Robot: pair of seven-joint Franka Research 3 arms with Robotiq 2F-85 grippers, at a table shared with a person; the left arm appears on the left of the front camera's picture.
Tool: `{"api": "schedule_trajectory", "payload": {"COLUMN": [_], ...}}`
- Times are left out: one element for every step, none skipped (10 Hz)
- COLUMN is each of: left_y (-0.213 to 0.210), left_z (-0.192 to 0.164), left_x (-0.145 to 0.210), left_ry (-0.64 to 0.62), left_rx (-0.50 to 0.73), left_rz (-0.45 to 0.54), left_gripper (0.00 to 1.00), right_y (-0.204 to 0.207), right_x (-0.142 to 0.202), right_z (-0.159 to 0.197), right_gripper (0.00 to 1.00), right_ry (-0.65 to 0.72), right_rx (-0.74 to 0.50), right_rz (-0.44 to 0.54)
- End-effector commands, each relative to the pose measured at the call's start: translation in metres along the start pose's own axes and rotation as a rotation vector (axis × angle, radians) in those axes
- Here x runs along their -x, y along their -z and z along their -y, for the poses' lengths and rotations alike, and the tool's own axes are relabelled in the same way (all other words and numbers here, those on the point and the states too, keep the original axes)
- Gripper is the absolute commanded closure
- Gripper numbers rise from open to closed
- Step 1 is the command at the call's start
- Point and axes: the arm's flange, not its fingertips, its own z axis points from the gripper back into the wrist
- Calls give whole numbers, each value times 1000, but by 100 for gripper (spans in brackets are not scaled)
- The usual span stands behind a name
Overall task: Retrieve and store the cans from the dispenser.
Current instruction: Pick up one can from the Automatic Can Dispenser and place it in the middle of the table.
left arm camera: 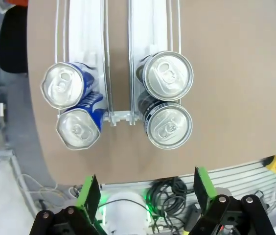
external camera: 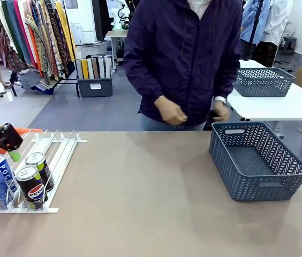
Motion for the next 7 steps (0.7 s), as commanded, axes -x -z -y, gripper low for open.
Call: {"api": "schedule_trajectory", "payload": {"left_y": [17,26,36,43,50,56,63], "left_z": [7,11,17,22,25,28,31], "left_x": [-5,-11,-18,-26,-30,-35,-41], "left_ry": [-53,-54,-47,-62,-56,-46,-48], "left_rx": [42,34,31,22,27,36,35], "left_rz": [-17,-48,-82,-93,-110,-113,-128], "left_gripper": [0,0,0,0,0,0,0], "right_y": [2,2,2,2,2,2,2], "right_x": [-3,-3,-3,-3,-3,-3,-3], "right_z": [-6,-6,-6,-6,-6,-6,-6], "right_gripper": [0,0,0,0,0,0,0], "right_ry": [20,20,20,20,20,20,20], "right_rx": [-20,-20,-20,-20,-20,-20,-20], "right_rz": [21,21,21,21,21,21,21]}}
